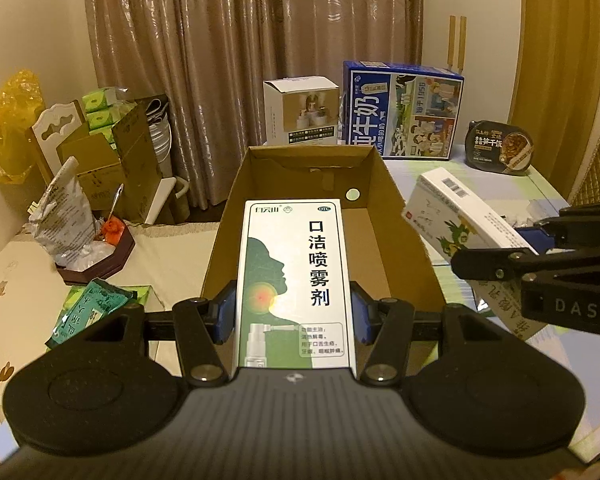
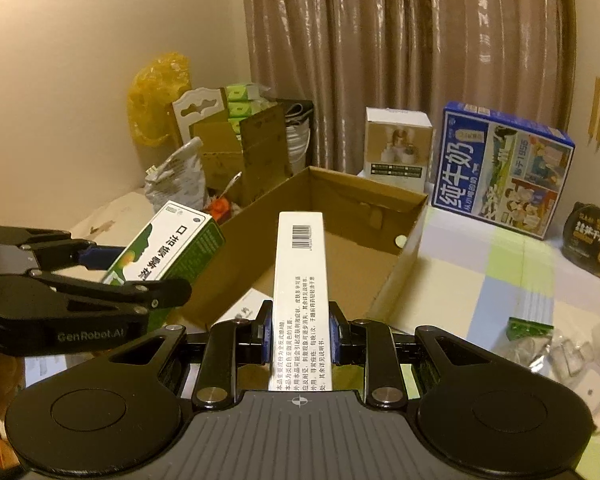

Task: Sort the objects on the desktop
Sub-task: 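Carry both held boxes over the cardboard box with both tools, then open the left tool to drop the spray box into the cardboard box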

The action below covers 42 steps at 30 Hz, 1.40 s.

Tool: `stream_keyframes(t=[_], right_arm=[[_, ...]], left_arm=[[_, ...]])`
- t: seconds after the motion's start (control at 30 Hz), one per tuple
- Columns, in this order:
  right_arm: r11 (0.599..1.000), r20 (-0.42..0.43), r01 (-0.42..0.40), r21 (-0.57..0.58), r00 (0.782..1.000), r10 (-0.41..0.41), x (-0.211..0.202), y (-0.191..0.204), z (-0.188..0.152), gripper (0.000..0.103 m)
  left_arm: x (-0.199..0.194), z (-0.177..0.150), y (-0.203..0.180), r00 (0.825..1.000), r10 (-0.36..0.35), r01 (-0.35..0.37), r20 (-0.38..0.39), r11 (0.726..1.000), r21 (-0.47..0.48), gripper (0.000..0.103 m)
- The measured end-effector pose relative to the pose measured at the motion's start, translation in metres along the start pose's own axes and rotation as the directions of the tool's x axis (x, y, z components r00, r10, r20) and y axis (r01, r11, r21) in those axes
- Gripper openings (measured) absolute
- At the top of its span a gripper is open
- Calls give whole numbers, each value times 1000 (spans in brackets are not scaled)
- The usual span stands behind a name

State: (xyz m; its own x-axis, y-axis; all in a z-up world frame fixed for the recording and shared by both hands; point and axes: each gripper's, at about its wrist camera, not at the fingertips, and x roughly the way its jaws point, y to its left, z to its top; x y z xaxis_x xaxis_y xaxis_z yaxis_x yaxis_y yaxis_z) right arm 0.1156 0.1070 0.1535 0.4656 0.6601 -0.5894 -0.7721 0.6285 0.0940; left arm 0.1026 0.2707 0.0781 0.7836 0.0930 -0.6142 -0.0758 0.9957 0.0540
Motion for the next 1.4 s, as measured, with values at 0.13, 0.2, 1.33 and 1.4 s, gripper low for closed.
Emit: stream_keyframes(t=[0.13,0.2,1.33,1.4], right_arm=[[1000,3,17,17,1000,-17,15,-1,5,23],[1000,3,22,18,1000,-22,22,-2,7,23],[997,-11,37,65,999,-36,69,-28,12,23],[997,-13,35,66,999,-34,70,-26,11,23]], left_arm=[[16,6,6,1000,-1,1,-4,1000,9,51],[23,9,9,1000,-4,4,-6,1000,14,51],[93,26,21,1000,7,-7,-4,1000,-1,58],[91,25,22,1000,10,-10,-4,1000,-3,58]])
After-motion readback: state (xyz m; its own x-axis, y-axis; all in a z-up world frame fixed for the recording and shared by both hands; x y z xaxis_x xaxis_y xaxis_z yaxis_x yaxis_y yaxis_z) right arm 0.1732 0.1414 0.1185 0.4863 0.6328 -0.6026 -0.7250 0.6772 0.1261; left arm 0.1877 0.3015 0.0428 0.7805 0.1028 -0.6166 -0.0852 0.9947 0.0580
